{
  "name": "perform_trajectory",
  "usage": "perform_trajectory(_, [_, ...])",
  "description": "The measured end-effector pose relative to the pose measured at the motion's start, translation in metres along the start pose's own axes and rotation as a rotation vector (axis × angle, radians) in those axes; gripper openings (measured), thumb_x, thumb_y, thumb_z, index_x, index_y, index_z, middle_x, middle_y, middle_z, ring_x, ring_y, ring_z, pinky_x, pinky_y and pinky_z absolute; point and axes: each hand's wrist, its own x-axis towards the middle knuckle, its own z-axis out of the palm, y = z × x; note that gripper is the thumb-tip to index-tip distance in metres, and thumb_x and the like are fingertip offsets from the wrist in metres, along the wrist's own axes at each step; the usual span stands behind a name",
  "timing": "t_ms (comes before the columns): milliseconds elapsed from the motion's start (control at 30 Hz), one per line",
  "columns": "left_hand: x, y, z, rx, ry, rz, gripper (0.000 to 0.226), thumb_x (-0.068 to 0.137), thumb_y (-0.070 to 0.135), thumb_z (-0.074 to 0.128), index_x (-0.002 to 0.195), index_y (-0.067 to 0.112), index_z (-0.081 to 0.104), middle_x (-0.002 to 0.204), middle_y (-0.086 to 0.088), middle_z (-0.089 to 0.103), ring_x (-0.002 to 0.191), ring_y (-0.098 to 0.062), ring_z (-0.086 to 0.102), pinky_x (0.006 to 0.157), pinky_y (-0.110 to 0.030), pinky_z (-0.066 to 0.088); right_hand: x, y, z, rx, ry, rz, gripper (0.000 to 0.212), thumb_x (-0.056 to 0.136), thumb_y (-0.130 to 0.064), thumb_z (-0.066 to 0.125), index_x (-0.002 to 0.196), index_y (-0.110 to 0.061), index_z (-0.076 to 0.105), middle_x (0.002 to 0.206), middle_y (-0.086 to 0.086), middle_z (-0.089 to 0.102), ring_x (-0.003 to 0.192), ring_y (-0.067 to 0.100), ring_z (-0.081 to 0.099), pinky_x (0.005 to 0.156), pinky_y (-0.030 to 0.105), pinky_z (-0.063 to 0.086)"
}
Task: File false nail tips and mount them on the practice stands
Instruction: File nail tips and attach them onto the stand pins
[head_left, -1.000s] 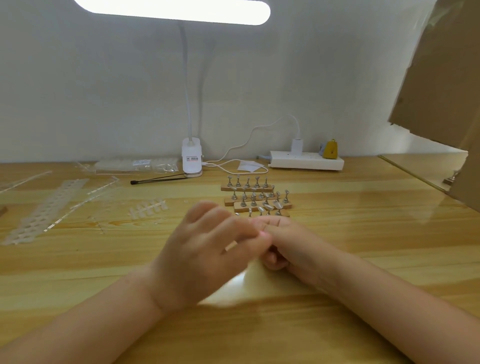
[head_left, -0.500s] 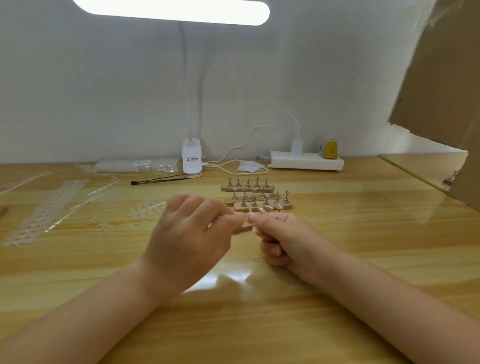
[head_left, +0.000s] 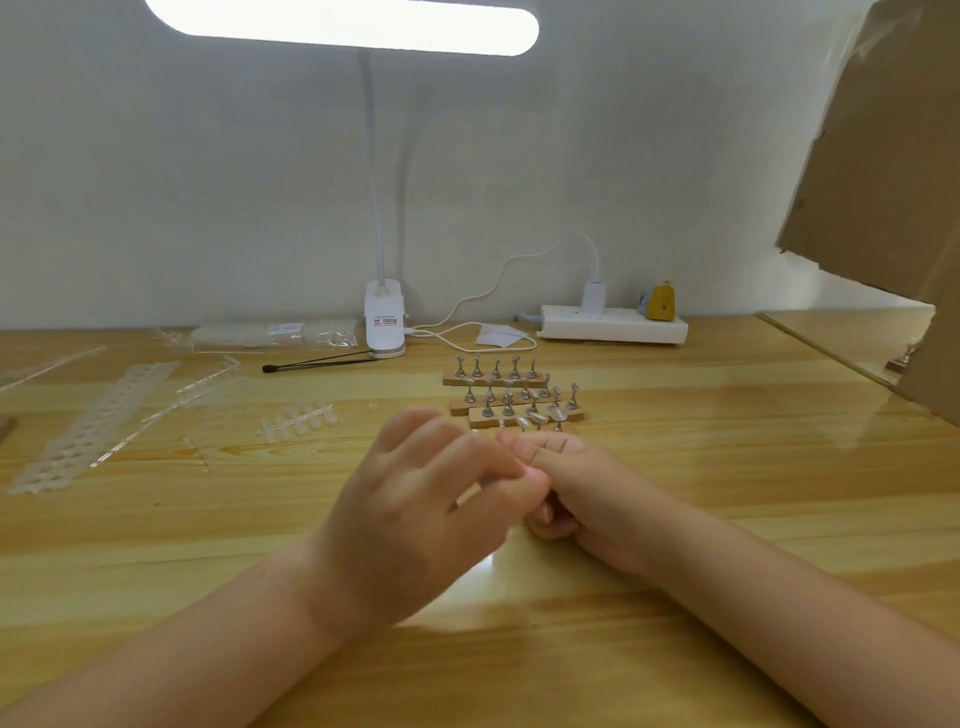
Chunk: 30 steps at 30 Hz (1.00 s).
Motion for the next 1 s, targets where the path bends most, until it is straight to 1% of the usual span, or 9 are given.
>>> perform_trajectory(100, [-0.003, -0.004, 0.000, 0.038, -0.063, -0.014, 0.015, 0.089, 0.009, 0.061, 0.098, 0.021, 0.057, 0.081, 0.000, 0.068, 0.070, -0.018, 0.058, 0.072, -0.034, 0.045, 0.000, -0.002, -0.001, 0.011, -0.022, 0.004, 0.031, 0.091, -0.039, 0.054, 0.066, -0.024, 0.063, 0.056, -0.009, 0.046, 0.045, 0.004, 0.038, 0.040, 0.014, 0.026])
perform_trajectory(200, [-0.008, -0.020, -0.005, 0.084, -0.071, -0.110, 0.024, 0.083, 0.009, 0.067, 0.097, 0.022, 0.053, 0.081, -0.001, 0.068, 0.066, -0.022, 0.063, 0.067, -0.038, 0.049, 0.001, -0.001, -0.001, 0.030, 0.019, 0.017, 0.031, 0.088, -0.039, 0.055, 0.062, -0.026, 0.065, 0.056, -0.009, 0.040, 0.045, 0.005, 0.037, 0.038, 0.014, 0.024])
perform_trajectory(333, [0.000, -0.001, -0.002, -0.044, -0.023, -0.015, 0.023, 0.084, 0.007, 0.066, 0.100, 0.021, 0.058, 0.094, 0.004, 0.058, 0.072, -0.018, 0.059, 0.075, -0.036, 0.046, 0.000, 0.000, -0.001, 0.020, -0.022, 0.017, 0.029, 0.090, -0.040, 0.055, 0.072, -0.017, 0.059, 0.055, -0.007, 0.044, 0.045, 0.004, 0.037, 0.040, 0.015, 0.027])
perform_trajectory(433, [-0.001, -0.002, -0.003, -0.004, -0.092, -0.011, 0.014, 0.091, 0.008, 0.059, 0.100, 0.019, 0.060, 0.088, -0.001, 0.065, 0.071, -0.019, 0.059, 0.074, -0.036, 0.046, 0.000, -0.001, -0.001, 0.004, -0.005, 0.029, 0.027, 0.091, -0.037, 0.054, 0.079, -0.014, 0.061, 0.059, -0.005, 0.044, 0.046, 0.005, 0.038, 0.040, 0.015, 0.026])
perform_trajectory(567, [-0.009, -0.023, -0.008, 0.100, -0.228, -0.279, 0.012, 0.080, 0.005, 0.067, 0.088, 0.012, 0.072, 0.082, -0.004, 0.067, 0.069, -0.027, 0.063, 0.068, -0.041, 0.047, 0.001, 0.000, 0.002, 0.038, 0.090, 0.033, 0.030, 0.084, -0.040, 0.059, 0.060, -0.022, 0.058, 0.058, -0.005, 0.034, 0.044, 0.007, 0.037, 0.038, 0.016, 0.024])
perform_trajectory(700, [-0.013, -0.024, -0.003, 0.065, -0.413, -0.564, 0.020, 0.073, -0.003, 0.074, 0.089, 0.008, 0.073, 0.078, -0.004, 0.064, 0.068, -0.030, 0.062, 0.066, -0.042, 0.049, 0.003, 0.000, 0.000, 0.071, 0.182, 0.055, 0.032, 0.082, -0.043, 0.063, 0.059, -0.021, 0.059, 0.055, -0.005, 0.034, 0.042, 0.008, 0.038, 0.036, 0.017, 0.025])
perform_trajectory(800, [-0.018, -0.021, 0.002, 0.082, -0.476, -0.661, 0.025, 0.079, 0.013, 0.076, 0.103, 0.008, 0.072, 0.088, -0.008, 0.068, 0.079, -0.033, 0.064, 0.071, -0.042, 0.050, 0.004, 0.002, -0.002, 0.093, 0.226, 0.044, 0.030, 0.076, -0.044, 0.067, 0.066, -0.017, 0.060, 0.052, -0.005, 0.035, 0.040, 0.007, 0.038, 0.035, 0.017, 0.025])
perform_trajectory(900, [-0.014, -0.016, 0.000, -0.118, -0.372, -0.694, 0.038, 0.086, 0.038, 0.066, 0.113, 0.012, 0.070, 0.099, -0.004, 0.069, 0.089, -0.024, 0.064, 0.078, -0.043, 0.050, 0.005, 0.002, -0.001, 0.061, 0.234, 0.021, 0.034, 0.063, -0.052, 0.074, 0.061, -0.020, 0.064, 0.050, -0.007, 0.035, 0.039, 0.007, 0.036, 0.035, 0.017, 0.025])
perform_trajectory(1000, [-0.005, -0.005, -0.002, -0.422, -0.251, -0.730, 0.032, 0.084, 0.047, 0.062, 0.107, 0.028, 0.069, 0.092, 0.010, 0.068, 0.086, -0.003, 0.061, 0.077, -0.021, 0.047, 0.003, 0.002, 0.001, 0.026, 0.221, 0.004, 0.039, 0.058, -0.055, 0.074, 0.064, -0.017, 0.065, 0.050, -0.007, 0.037, 0.040, 0.007, 0.035, 0.035, 0.017, 0.025])
